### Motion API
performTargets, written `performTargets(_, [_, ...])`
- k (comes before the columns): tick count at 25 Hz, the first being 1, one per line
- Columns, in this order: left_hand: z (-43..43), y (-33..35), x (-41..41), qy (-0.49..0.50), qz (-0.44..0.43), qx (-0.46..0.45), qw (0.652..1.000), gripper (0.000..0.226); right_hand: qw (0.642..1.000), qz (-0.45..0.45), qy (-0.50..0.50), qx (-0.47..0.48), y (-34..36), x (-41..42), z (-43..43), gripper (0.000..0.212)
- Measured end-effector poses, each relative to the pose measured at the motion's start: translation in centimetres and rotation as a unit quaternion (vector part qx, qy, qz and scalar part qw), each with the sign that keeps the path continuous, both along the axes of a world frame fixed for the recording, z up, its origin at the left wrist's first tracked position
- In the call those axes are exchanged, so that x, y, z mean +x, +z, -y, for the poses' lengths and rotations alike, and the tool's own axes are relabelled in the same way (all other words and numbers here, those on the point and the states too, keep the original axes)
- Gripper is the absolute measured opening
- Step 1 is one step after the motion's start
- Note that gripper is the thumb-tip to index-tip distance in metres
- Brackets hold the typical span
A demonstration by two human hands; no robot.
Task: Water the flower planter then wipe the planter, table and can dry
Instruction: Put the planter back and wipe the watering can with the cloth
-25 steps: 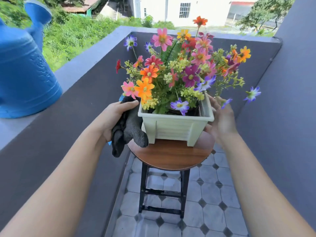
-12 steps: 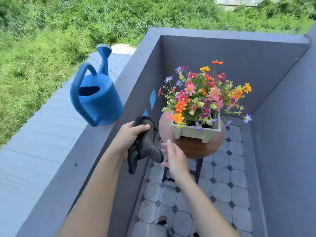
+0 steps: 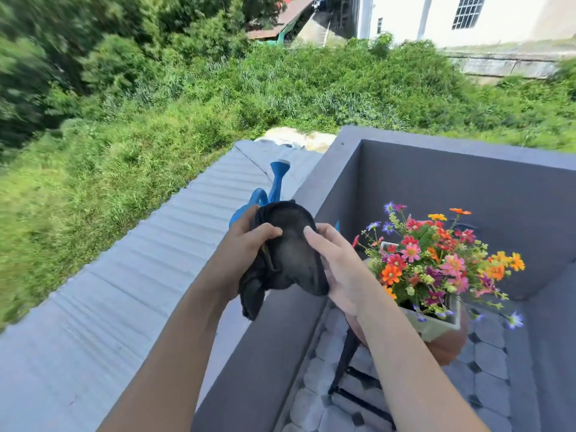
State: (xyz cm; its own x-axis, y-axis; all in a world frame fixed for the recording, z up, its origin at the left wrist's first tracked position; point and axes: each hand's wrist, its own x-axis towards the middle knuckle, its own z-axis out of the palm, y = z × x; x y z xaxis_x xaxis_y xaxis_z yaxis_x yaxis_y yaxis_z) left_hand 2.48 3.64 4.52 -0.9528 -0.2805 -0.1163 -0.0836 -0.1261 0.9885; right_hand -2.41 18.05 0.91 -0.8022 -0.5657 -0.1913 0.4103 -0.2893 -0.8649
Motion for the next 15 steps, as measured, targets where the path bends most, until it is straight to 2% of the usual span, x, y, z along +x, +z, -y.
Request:
performTargets(2, [1.6, 1.0, -0.1, 0.004, -0.003, -0.068, 0.998, 0.011, 0.998, -0.048, 0.023, 0.02, 1.6, -1.0, 0.6, 0.015])
performTargets(4, [3.1, 1.5, -0.1, 0.008, 0.008, -0.135, 0.991, 0.022, 0.992, -0.114, 0.032, 0.044, 2.9, -1.9, 0.9, 0.02])
performTargets(5, [3.8, 1.7, -0.1, 0.005, 0.009, -0.154, 0.988, 0.02, 0.987, -0.148, 0.04, 0.057, 3.6, -2.3, 1.1, 0.021])
performTargets(8, [5.5, 1.6, 0.2, -0.004, 0.005, -0.166, 0.986, 0.013, 0.968, -0.232, 0.043, 0.079, 5.3, -3.0, 2.7, 0.024])
performTargets(11, [6.7, 0.6, 0.2, 0.014, 0.002, -0.161, 0.987, 0.027, 0.958, -0.273, 0.05, 0.064, 6.8, -3.1, 4.8, 0.03])
performTargets(15, [8.3, -1.2, 0.2, 0.005, 0.016, -0.135, 0.991, 0.016, 0.947, -0.313, 0.044, 0.062, 8.5, -3.9, 6.7, 0.036])
